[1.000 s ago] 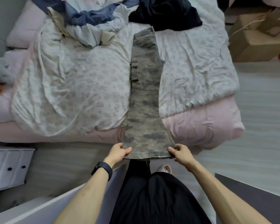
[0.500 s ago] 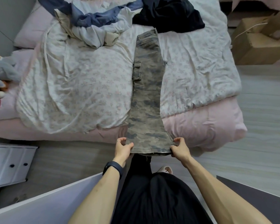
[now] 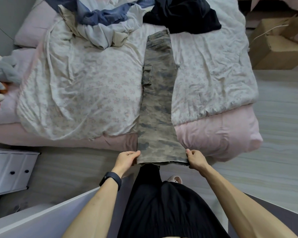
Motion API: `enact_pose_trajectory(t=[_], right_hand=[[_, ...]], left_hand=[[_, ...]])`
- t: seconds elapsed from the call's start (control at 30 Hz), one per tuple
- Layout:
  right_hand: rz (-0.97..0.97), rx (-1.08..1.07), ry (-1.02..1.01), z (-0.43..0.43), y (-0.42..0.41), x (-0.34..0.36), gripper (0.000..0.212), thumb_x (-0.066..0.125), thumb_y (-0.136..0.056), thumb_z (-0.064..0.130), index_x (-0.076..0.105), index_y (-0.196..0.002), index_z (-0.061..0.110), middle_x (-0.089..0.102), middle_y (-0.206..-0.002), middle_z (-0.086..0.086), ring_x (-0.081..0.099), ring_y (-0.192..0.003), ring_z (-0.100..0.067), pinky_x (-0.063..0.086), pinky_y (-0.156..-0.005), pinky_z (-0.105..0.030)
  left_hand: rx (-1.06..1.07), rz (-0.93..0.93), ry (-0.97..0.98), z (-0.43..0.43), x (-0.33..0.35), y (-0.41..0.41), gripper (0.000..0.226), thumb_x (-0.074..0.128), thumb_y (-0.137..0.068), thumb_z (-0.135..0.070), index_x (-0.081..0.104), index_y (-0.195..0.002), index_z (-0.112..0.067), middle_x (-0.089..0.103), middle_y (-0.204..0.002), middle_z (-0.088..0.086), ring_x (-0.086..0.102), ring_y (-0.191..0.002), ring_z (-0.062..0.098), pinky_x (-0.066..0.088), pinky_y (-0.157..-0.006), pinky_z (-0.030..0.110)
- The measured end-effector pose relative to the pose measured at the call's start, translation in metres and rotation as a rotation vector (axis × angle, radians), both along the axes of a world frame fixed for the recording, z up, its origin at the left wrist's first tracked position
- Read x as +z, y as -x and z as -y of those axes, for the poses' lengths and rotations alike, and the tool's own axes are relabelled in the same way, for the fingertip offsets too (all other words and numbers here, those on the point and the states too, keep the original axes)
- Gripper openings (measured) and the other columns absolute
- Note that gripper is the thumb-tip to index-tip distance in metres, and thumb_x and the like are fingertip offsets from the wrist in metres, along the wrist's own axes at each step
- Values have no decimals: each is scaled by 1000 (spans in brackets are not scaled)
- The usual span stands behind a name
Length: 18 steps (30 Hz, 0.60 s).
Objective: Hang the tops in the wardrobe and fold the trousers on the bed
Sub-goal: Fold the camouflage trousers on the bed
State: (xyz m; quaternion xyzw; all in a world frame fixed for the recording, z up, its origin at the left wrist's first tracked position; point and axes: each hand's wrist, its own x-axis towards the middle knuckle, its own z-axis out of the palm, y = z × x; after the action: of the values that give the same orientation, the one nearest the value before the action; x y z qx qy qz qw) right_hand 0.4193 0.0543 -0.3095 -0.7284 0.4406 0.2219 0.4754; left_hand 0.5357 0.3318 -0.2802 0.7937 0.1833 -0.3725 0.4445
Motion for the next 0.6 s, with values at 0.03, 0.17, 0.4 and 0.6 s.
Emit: enact_pose_trajectory(t=[0.03, 0.17, 0.4, 0.6], right_hand=[[-18, 22, 33, 1, 1, 2, 47, 36, -106, 34, 51, -67, 12, 61, -66, -9, 64, -71, -34, 53, -77, -42], [-8, 16, 8, -7, 9, 1, 40, 44, -104, 37, 52, -74, 12, 64, -73, -10, 65, -78, -35, 52, -82, -44], [62, -86, -11, -21, 11, 2, 20, 62, -92, 34, 57, -91, 15, 70, -78, -4, 65, -80, -25, 48, -71, -36], [211, -76, -136, -8, 12, 27, 31, 49, -92, 18, 77, -88, 31, 70, -82, 11, 59, -73, -10, 46, -67, -25]], left_hand=[[7, -3, 4, -1, 1, 1, 16, 79, -87, -29, 80, -83, -13, 71, -72, -3, 62, -74, 15, 48, -77, 28], [-49, 8, -91, 6, 1, 10, 26, 68, -93, -28, 73, -76, -9, 67, -71, 3, 62, -72, 22, 47, -72, 32], [-192, 153, -248, 7, 5, 13, 6, 48, -101, -20, 48, -106, -17, 62, -98, 7, 55, -80, 19, 38, -71, 32], [-198, 64, 18, -2, 32, -12, 44, 41, -95, -2, 77, -92, -26, 70, -97, 6, 57, -77, 21, 47, -67, 34]])
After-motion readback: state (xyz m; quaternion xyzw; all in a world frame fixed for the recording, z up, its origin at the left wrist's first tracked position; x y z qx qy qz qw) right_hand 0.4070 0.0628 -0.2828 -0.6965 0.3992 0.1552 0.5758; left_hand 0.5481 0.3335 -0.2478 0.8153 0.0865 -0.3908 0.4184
